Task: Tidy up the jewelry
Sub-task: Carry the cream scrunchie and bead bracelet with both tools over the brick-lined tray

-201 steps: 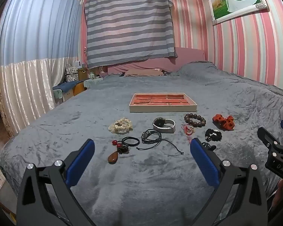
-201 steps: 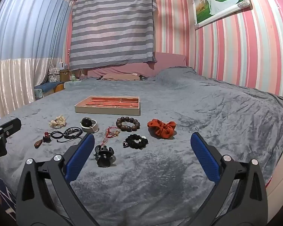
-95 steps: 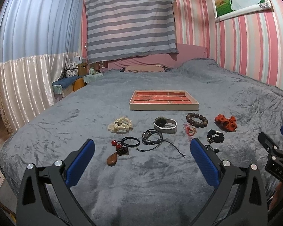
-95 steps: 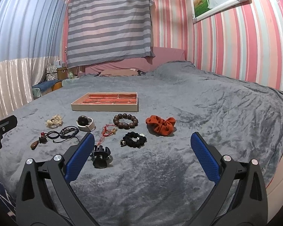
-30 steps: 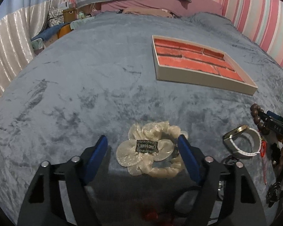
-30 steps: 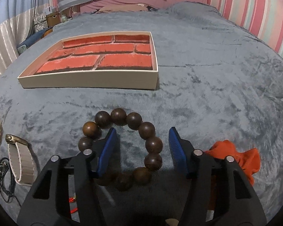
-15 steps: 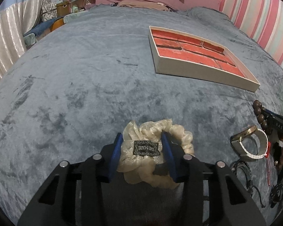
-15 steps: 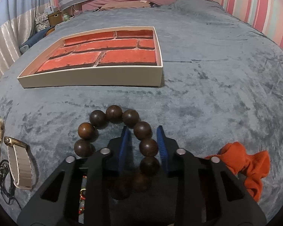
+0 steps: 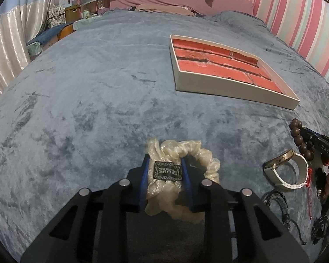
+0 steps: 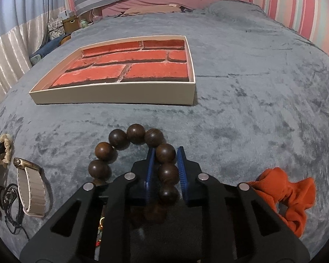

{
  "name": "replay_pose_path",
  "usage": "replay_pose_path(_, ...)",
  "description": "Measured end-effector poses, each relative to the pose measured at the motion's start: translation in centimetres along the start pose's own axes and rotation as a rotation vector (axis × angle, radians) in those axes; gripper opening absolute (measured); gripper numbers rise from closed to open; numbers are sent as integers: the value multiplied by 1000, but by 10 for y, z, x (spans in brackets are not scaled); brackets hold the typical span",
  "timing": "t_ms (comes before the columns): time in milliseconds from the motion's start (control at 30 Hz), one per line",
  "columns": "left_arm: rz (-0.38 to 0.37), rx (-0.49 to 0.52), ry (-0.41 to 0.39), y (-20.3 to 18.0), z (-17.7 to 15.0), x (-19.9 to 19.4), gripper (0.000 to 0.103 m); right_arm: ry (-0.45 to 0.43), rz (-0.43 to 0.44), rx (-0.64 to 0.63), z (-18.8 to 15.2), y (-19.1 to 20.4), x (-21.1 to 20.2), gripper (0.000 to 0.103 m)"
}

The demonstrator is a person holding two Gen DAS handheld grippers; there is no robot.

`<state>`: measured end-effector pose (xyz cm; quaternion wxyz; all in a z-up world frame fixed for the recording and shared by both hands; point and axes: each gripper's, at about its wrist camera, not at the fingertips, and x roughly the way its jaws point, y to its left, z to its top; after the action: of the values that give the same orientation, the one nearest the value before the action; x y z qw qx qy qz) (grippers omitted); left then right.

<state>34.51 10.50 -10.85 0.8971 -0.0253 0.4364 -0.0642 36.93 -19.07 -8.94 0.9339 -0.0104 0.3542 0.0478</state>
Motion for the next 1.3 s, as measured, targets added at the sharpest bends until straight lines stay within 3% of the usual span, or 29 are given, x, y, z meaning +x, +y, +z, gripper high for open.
replay_pose_path(633, -10, 41, -60, -23, 15, -21, 27, -43, -18, -35, 12, 10, -15, 20)
replay_pose_path(1300, -24, 67, -146, -56, 83, -25, 27, -121, -4, -42, 53, 16, -28, 20)
